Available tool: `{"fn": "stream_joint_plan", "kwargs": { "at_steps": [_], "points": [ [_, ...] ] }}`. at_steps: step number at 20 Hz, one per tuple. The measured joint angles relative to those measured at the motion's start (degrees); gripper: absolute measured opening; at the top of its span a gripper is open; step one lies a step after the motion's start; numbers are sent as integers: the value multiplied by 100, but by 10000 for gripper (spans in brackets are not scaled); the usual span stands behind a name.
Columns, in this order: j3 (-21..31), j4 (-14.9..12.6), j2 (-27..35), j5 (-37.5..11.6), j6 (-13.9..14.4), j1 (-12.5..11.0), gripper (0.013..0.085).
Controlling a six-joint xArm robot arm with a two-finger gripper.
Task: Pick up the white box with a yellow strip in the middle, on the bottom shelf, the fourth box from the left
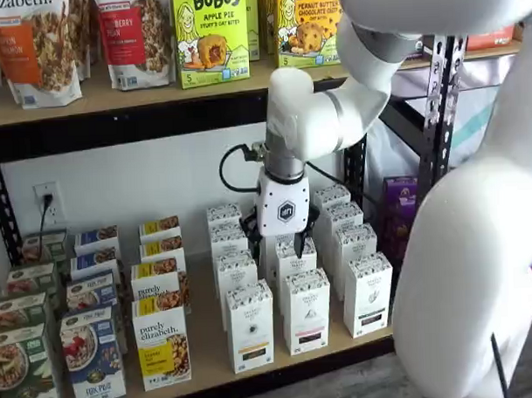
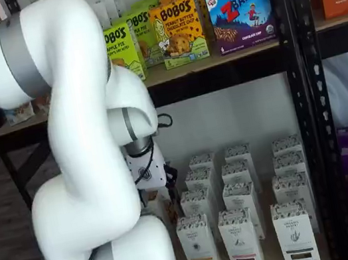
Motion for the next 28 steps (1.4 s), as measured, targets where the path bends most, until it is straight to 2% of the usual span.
{"fn": "stream_joint_plan", "kwargs": {
  "at_steps": [3,8,13,28],
  "points": [
    [-56,27,265,-169,-15,15,850],
    [-204,-128,716,-448,108,17,850],
    [-444,-210,1243,-823,101,-52,850],
    [-1543,-619,2584,-988,165,-364,850]
  ]
}}
